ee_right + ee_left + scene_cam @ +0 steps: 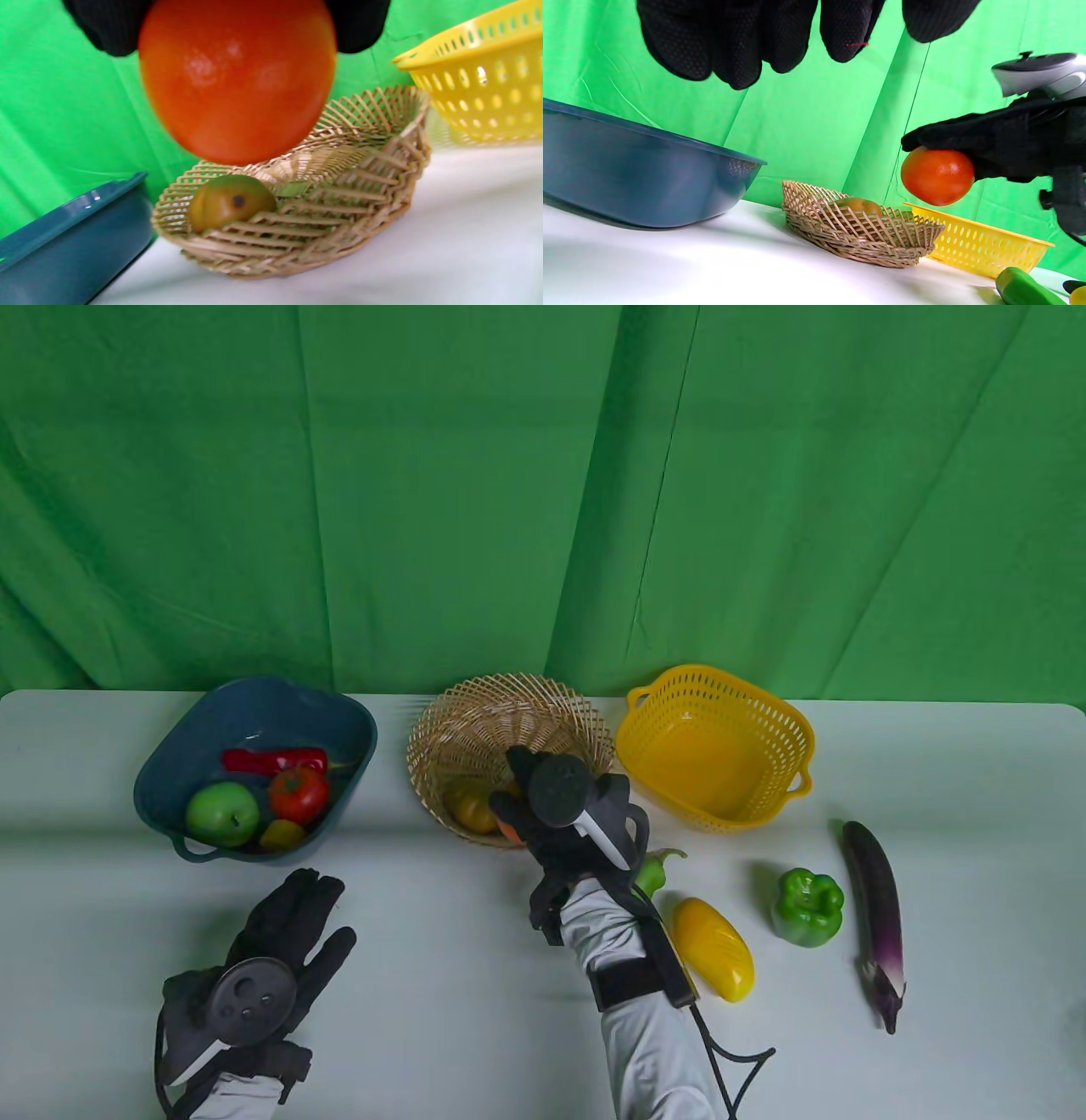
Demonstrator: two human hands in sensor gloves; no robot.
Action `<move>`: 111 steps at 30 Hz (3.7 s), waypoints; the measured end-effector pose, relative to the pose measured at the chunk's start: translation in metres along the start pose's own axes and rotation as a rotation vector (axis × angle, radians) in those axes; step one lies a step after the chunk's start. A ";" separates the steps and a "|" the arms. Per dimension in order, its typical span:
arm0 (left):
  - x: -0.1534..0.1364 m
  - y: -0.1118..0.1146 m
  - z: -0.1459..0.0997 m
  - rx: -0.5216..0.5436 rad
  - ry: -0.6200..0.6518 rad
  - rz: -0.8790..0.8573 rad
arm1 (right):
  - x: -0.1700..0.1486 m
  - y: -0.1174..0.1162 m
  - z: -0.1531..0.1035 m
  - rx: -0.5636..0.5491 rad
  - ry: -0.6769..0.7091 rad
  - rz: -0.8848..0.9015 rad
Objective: Place 10 objects into 3 containers, with green background
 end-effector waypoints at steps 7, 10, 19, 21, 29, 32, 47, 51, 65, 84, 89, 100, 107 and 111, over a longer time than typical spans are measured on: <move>-0.001 -0.001 0.000 0.002 -0.004 -0.001 | -0.011 -0.012 0.015 -0.022 -0.080 -0.005; 0.000 0.000 0.001 -0.006 -0.001 0.006 | -0.015 -0.015 0.019 -0.025 -0.106 -0.014; 0.000 0.000 0.001 -0.011 -0.003 0.010 | -0.028 -0.017 0.024 -0.034 -0.134 -0.010; 0.000 0.000 0.001 -0.011 -0.004 0.008 | -0.029 -0.015 0.022 -0.027 -0.122 0.006; 0.003 0.001 0.001 -0.017 0.011 0.004 | -0.025 0.001 0.005 0.012 -0.020 -0.045; 0.003 0.002 0.001 -0.019 0.014 0.005 | -0.026 0.006 -0.005 0.029 0.018 -0.056; 0.006 0.003 0.002 -0.023 0.031 0.004 | -0.053 0.029 -0.067 0.064 0.095 -0.104; 0.007 0.003 0.002 -0.020 0.035 0.000 | -0.070 0.036 -0.083 0.048 0.087 -0.077; 0.009 0.005 0.002 -0.028 0.044 0.016 | -0.140 0.017 -0.127 0.030 0.022 -0.087; 0.007 0.007 0.004 -0.038 0.033 0.030 | -0.186 -0.023 -0.126 0.096 -0.077 -0.246; 0.007 0.007 0.004 -0.042 0.028 0.030 | -0.185 -0.025 -0.126 0.086 -0.075 -0.298; 0.006 0.007 0.004 -0.047 0.023 0.031 | -0.181 -0.026 -0.125 0.107 -0.066 -0.329; 0.006 0.007 0.004 -0.046 0.025 0.030 | -0.174 -0.017 -0.125 0.101 -0.059 -0.337; 0.006 0.007 0.004 -0.046 0.023 0.030 | -0.166 -0.011 -0.125 0.098 -0.044 -0.336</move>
Point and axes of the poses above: the tracker on the back of each hand, its own x axis roughly to the thumb side, its own z axis roughly from the wrist to the fingertips, y = z × x, the point moved 4 cm from there along z, roughly from the wrist to the fingertips, and after that the axes turned 5 degrees about x, right-handed, at the moved point
